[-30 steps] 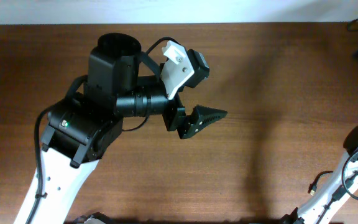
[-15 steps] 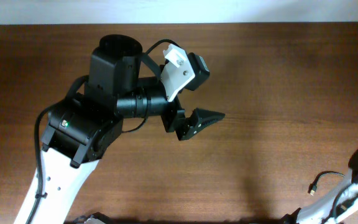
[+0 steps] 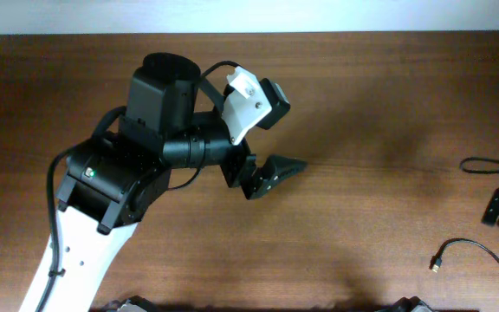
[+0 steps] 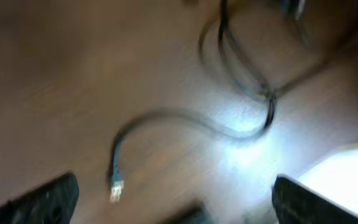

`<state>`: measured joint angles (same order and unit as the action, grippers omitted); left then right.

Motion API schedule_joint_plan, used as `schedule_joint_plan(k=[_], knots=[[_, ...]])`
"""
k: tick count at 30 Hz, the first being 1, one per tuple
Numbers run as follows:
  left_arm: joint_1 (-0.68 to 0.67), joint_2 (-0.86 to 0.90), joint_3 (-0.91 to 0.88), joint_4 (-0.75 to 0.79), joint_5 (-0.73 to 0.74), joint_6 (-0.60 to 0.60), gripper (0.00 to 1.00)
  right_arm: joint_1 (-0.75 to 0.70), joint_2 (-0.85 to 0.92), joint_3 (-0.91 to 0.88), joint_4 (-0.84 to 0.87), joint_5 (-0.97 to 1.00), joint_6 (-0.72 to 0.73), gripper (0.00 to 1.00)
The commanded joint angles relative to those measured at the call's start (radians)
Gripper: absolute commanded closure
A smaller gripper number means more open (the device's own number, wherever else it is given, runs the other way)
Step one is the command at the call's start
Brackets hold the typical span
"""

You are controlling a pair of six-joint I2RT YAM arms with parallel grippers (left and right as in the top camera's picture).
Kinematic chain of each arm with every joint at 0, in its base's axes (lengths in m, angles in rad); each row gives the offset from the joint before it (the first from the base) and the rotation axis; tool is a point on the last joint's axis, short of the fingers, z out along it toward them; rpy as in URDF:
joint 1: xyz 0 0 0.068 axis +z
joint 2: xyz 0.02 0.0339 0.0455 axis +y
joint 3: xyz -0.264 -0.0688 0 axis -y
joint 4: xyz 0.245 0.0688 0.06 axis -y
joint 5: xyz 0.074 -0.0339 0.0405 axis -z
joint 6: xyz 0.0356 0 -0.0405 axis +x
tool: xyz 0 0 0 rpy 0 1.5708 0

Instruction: Untangle cables

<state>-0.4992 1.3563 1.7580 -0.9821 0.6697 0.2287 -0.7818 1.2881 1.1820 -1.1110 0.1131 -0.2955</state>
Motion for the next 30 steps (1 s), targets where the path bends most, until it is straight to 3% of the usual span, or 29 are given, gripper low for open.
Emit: schedule_joint_plan(k=[1, 5, 7, 8, 9, 10, 13, 14, 15, 17, 19, 20, 22, 25, 28, 30], knots=[[-0.002, -0.011, 0.005, 0.000, -0.023, 0.012, 0.00, -0.071, 0.071, -0.008, 0.126, -0.060, -0.192, 0.01], [-0.002, -0.011, 0.005, -0.001, -0.024, 0.012, 0.01, -0.171, 0.220, -0.008, 0.241, -0.053, -0.220, 0.03], [-0.002, -0.011, 0.005, 0.000, -0.024, 0.012, 0.01, -0.220, 0.282, -0.008, 0.280, 0.032, -0.221, 0.36], [-0.002, -0.010, 0.005, 0.000, -0.024, 0.012, 0.01, -0.251, 0.325, -0.008, 0.292, 0.056, -0.221, 0.39], [-0.002, -0.011, 0.005, 0.000, -0.024, 0.012, 0.01, -0.264, 0.349, -0.005, 0.297, 0.079, -0.221, 0.36], [-0.002, -0.011, 0.005, 0.000, -0.024, 0.012, 0.01, -0.265, 0.351, -0.004, 0.297, 0.079, -0.221, 0.02], [-0.002, -0.011, 0.005, -0.002, -0.024, 0.012, 0.01, -0.265, 0.351, -0.004, 0.336, 0.082, -0.277, 0.01], [-0.002, -0.011, 0.005, -0.012, -0.024, 0.012, 0.01, -0.265, 0.351, -0.004, 0.362, 0.079, -0.314, 0.11], [-0.002, -0.011, 0.005, -0.019, -0.024, 0.012, 0.01, -0.266, 0.355, -0.004, 0.376, 0.068, -0.372, 0.30], [-0.002, -0.011, 0.005, -0.013, -0.053, 0.013, 0.01, -0.265, 0.356, -0.004, 0.372, 0.052, -0.407, 0.32], [-0.002, -0.011, 0.005, -0.012, -0.076, 0.012, 0.01, -0.265, 0.357, -0.004, 0.372, 0.052, -0.407, 0.52], [-0.002, -0.011, 0.005, -0.015, -0.077, 0.012, 0.01, -0.265, 0.357, -0.004, 0.372, 0.052, -0.407, 0.52], [-0.002, -0.010, 0.005, -0.016, -0.130, 0.012, 0.01, -0.265, 0.357, -0.004, 0.372, 0.052, -0.407, 0.41], [-0.002, -0.010, 0.005, -0.024, -0.163, 0.012, 0.01, -0.265, 0.357, -0.004, 0.375, 0.052, -0.409, 0.53], [-0.002, -0.010, 0.005, -0.024, -0.163, 0.012, 0.01, -0.267, 0.358, -0.004, 0.377, -0.064, -0.639, 0.72], [-0.002, -0.010, 0.005, -0.023, -0.163, 0.012, 0.01, -0.267, 0.376, -0.006, 0.390, -0.115, -0.720, 0.72]])
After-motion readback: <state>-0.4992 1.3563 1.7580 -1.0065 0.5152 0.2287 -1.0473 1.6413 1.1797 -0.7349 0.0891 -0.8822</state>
